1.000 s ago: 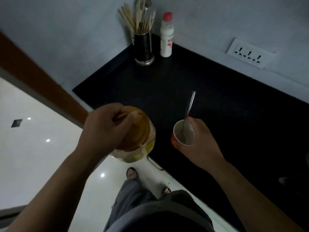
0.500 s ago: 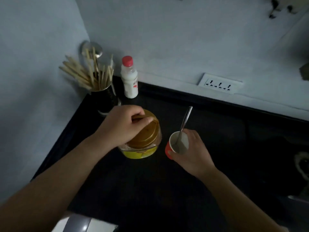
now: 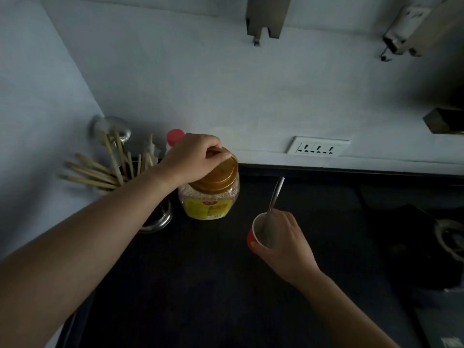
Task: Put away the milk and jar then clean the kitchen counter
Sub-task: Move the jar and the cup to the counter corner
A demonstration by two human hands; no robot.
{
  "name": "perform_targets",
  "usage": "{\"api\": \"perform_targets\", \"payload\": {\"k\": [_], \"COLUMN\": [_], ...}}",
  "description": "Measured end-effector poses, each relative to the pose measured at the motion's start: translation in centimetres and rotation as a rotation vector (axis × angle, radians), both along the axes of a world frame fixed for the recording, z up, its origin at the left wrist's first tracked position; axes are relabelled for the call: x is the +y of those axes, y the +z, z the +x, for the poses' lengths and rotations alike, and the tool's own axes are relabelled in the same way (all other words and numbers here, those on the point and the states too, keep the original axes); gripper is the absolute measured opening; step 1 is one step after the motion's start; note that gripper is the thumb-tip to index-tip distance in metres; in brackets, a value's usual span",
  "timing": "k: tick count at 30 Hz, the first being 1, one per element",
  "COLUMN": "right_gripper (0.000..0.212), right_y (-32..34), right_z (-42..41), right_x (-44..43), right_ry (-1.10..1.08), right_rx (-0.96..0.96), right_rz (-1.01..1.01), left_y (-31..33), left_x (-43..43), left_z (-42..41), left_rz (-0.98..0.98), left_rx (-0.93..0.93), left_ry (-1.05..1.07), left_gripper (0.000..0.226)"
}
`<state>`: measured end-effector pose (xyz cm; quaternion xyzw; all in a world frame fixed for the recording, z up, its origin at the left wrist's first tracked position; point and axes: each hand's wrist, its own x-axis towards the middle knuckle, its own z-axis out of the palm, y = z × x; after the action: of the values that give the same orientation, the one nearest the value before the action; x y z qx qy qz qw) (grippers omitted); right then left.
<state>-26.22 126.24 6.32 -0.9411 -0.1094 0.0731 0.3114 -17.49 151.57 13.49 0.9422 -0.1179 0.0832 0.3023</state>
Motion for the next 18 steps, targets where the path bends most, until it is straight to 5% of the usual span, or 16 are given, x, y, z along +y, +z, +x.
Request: {"api": "perform_targets", "payload": {"k": [13,18], "right_gripper": [0.068,0.069], "right_y": [-0.6,-0.8], "right_z": [0.9,0.0], "right_x": [1.6,3.0], "right_ry": [-0.021,0.021], "right_rx": [-0.005,-0.015], "right_rz": [-0.015,0.015], "left_y": [-2.2,-4.4], "left_x": [0.3,1.9], "left_z": [1.4,-3.3], "left_rz": [-0.159,-0.009], "left_rx": [-0.036,-0.183], "left_ry": [0.000,0.122], "left_gripper": [0.028,0.057]}}
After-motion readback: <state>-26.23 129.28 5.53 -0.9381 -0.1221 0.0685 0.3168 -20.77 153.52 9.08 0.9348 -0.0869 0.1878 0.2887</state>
